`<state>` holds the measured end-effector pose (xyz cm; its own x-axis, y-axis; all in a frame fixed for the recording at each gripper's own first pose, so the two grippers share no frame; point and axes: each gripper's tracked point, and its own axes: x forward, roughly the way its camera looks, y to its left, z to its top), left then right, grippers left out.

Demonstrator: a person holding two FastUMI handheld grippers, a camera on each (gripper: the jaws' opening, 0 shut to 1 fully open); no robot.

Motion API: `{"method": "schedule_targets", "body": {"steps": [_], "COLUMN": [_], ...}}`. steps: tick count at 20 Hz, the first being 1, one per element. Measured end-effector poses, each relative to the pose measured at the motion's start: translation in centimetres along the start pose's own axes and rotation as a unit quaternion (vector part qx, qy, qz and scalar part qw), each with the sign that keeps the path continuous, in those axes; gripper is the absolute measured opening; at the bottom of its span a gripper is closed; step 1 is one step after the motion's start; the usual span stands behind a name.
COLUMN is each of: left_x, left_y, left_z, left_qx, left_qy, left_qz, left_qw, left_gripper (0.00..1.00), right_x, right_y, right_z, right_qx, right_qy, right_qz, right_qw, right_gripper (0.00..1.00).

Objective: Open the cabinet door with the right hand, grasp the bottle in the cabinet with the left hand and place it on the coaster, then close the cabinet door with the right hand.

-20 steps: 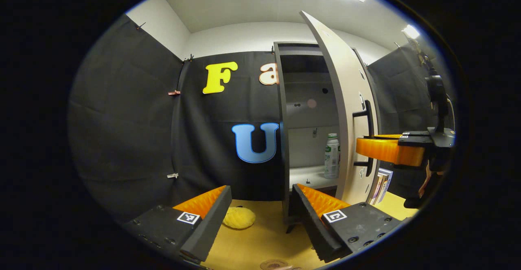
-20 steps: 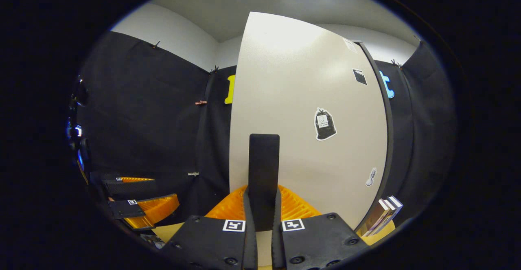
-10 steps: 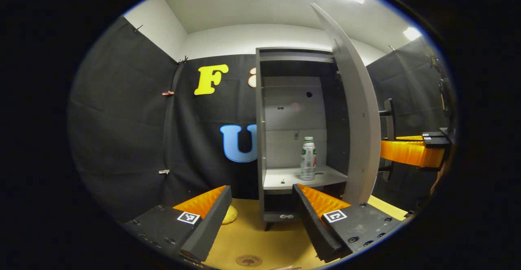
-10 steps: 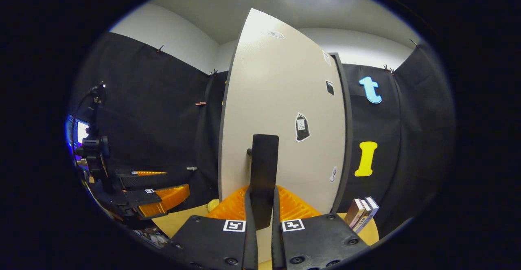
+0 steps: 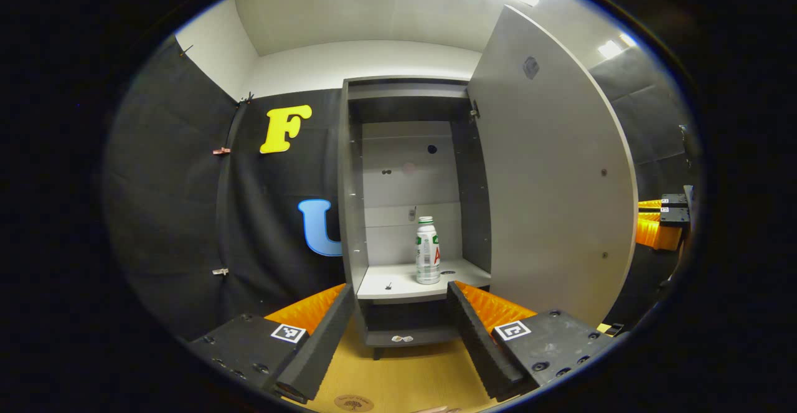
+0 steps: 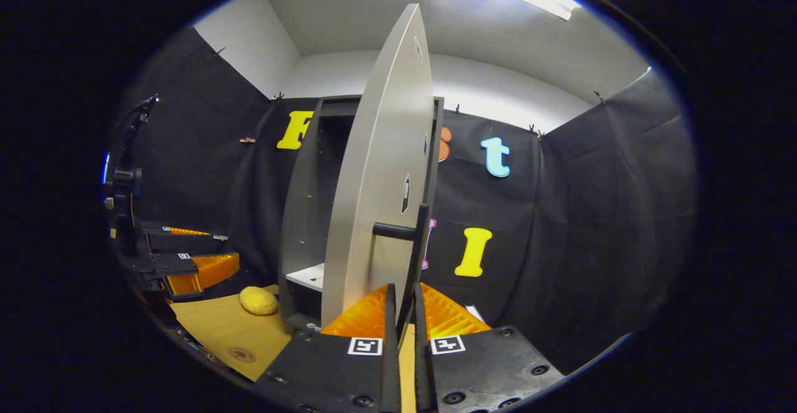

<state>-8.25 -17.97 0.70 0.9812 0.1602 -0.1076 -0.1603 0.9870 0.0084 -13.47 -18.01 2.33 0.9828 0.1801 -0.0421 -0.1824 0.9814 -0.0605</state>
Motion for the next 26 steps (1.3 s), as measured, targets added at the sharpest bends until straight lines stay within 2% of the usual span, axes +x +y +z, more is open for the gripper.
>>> {"method": "schedule_targets", "body": {"steps": [2,4,6,8,10,13,17,23,26], "left_x": [1.0,2.2,3.9,6.2,9.2,14.2,21.1,30.3,34.2], "left_y": [-1.0,-1.5,-1.8,-2.3,-2.4,-2.4,-3.1,-4.6,-5.4], "left_z": [0.1,-0.1,-0.2,0.0,0.2,0.4,-1.1,-3.5,-5.9], "left_qx": [0.001,0.002,0.0,0.0,0.009,0.02,-0.002,-0.004,-0.004], "left_qy": [-0.002,-0.001,-0.003,-0.007,-0.01,-0.021,-0.012,-0.003,0.02], "left_qz": [-0.012,-0.025,-0.04,-0.061,-0.075,-0.094,-0.13,-0.158,-0.163], "left_qw": [1.0,1.0,0.999,0.998,0.997,0.995,0.991,0.987,0.986], "left_gripper": [0.94,0.96,0.94,0.94,0.94,0.94,0.96,0.94,0.93], "right_x": [0.0,-0.2,-0.6,-1.0,-1.7,-3.1,-5.6,-8.6,-8.5], "right_y": [-1.1,-1.2,-1.4,-1.7,-2.1,-2.2,-2.8,-2.9,-1.8], "right_z": [-0.3,-0.1,0.4,0.8,1.0,0.9,1.7,2.5,2.7], "right_qx": [0.033,0.061,0.055,0.021,0.004,0.016,0.009,-0.018,-0.041], "right_qy": [0.007,0.007,-0.004,-0.011,-0.01,0.0,0.0,0.012,0.019], "right_qz": [-0.006,0.006,0.014,0.003,-0.02,-0.051,-0.121,-0.233,-0.265], "right_qw": [0.999,0.998,0.998,1.0,1.0,0.999,0.993,0.972,0.963], "right_gripper": [0.1,0.1,0.11,0.12,0.13,0.1,0.1,0.1,0.1]}}
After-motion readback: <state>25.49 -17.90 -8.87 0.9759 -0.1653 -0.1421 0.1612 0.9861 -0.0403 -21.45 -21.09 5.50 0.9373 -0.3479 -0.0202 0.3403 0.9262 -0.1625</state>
